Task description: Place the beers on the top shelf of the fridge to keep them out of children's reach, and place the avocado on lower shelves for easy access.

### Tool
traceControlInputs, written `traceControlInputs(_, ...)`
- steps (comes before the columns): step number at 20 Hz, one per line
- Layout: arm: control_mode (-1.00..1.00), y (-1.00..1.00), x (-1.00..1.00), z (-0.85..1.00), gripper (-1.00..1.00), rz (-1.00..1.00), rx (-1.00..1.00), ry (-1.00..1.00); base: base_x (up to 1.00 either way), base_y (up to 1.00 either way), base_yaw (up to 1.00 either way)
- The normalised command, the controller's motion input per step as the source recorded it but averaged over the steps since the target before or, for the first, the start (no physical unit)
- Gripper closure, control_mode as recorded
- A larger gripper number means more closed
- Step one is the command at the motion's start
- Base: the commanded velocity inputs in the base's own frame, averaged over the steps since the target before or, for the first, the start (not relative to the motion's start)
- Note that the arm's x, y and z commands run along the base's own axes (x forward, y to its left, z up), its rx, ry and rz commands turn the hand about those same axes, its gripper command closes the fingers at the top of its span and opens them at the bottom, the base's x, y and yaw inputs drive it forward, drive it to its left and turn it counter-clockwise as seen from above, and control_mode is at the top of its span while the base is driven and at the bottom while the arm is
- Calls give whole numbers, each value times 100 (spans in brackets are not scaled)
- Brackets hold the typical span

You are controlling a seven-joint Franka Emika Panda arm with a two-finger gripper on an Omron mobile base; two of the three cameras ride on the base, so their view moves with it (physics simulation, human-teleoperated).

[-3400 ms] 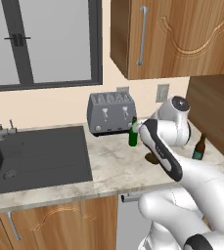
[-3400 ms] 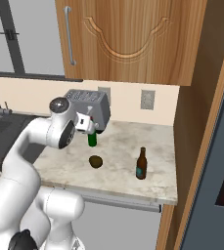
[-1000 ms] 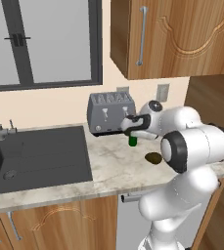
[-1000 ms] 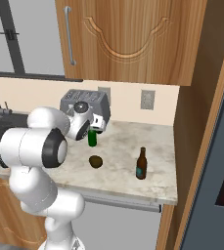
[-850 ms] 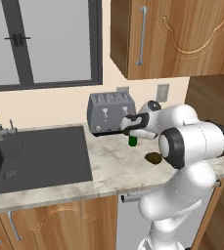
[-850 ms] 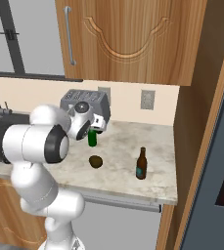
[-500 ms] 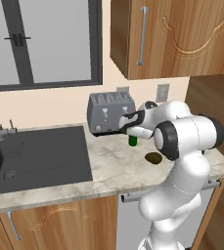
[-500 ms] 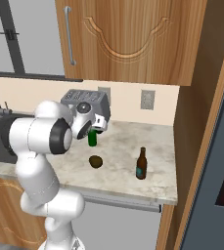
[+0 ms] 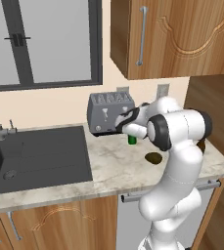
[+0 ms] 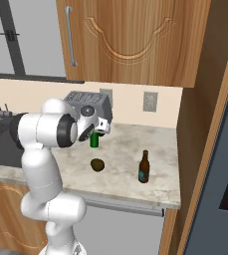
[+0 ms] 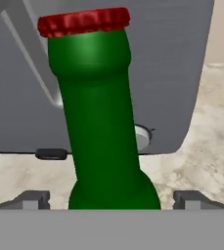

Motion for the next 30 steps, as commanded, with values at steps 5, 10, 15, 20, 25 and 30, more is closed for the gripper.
traceControlInputs(5, -100, 0, 26, -24, 100, 0, 2, -3, 0, 0, 0)
traceControlInputs(10, -100, -1, 23, -15, 100, 0, 3, -5, 0, 0, 0)
traceControlInputs(15, -100, -2, 3, -3, 100, 2, 1, -1, 0, 0, 0)
traceControlInputs(20, -100, -1, -51, 50, 100, 5, 0, -3, 0, 0, 0)
traceControlInputs(25, -100, -6, -61, 96, 100, 9, 0, -9, 0, 0, 0)
traceControlInputs(30, -100, -33, -85, 100, 100, 11, 0, -7, 0, 0, 0)
